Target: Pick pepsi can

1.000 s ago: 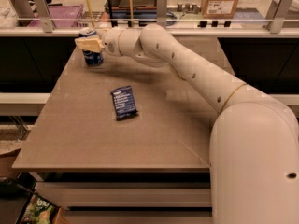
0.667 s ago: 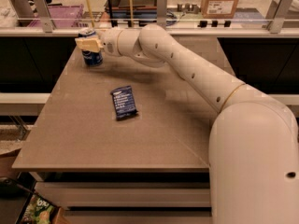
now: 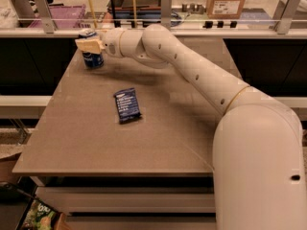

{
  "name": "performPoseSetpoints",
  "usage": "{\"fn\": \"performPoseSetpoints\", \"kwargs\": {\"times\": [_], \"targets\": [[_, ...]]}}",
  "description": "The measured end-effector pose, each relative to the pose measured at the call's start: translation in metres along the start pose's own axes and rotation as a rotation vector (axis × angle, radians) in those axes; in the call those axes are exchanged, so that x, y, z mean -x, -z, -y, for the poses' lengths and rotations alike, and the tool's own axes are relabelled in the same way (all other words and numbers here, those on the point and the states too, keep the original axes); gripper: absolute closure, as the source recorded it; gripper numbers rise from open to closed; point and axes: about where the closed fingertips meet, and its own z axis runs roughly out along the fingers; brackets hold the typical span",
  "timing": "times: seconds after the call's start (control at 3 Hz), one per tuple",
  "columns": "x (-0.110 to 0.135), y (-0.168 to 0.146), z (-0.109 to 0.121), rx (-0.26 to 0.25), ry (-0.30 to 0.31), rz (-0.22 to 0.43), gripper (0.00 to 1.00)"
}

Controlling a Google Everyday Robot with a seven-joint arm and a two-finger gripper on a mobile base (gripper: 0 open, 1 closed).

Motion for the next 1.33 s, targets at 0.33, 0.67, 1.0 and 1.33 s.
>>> {"fn": "performPoseSetpoints", "kwargs": {"times": [0.33,0.67,1.0,1.33], "targets": [[0.013,0.008,0.002,0.042,0.029,0.006,1.00],[0.032,0.023,0.002,0.086,0.062,0.000,1.00],[0.048,0.039,-0.001,0.111,0.097,-0.005,1.00],[0.066,0.052,-0.004,0.109,0.150,-0.009,1.00]]}}
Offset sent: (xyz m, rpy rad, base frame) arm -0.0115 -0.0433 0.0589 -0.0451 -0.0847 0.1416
